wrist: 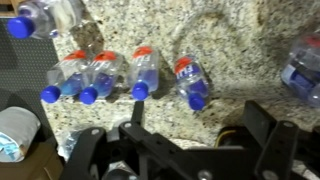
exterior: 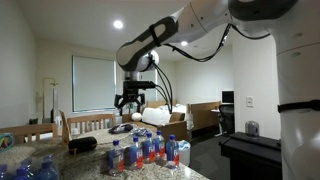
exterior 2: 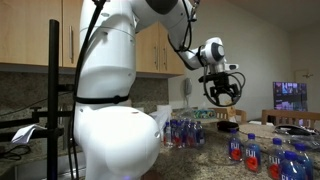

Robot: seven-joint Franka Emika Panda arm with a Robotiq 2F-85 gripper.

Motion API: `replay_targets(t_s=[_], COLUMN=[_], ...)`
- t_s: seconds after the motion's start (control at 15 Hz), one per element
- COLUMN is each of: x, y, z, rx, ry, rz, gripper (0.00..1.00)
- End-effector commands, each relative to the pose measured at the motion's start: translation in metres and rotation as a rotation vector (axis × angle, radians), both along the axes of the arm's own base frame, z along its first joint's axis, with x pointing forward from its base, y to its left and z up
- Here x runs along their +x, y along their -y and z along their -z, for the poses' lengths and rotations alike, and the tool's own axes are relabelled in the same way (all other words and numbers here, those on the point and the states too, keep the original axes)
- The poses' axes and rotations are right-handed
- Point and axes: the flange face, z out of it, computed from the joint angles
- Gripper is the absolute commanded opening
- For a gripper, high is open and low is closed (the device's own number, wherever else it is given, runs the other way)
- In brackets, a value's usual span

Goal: Arrange some of the bottle on the counter

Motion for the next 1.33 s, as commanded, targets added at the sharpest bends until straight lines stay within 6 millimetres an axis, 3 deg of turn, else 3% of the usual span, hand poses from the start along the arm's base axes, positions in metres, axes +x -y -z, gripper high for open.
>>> replay_targets(t_s=[0.0,0.2,0.47,0.87,1.27], x=[-0.013,-0.019,-0.016,0.011,0.032], y=[-0.100,-0.183,-0.255,-0.321,-0.361], z=[0.021,0.046,0.073,0.111,0.135], rx=[0.004,0.026,0.054,0.053,0.037], ry=[-0.021,-0.060,-0.103,-0.160,-0.154], rz=[0.017,0.005,-0.033,-0.113,-0.145], gripper=[1.00,1.00,1.00,1.00,1.00])
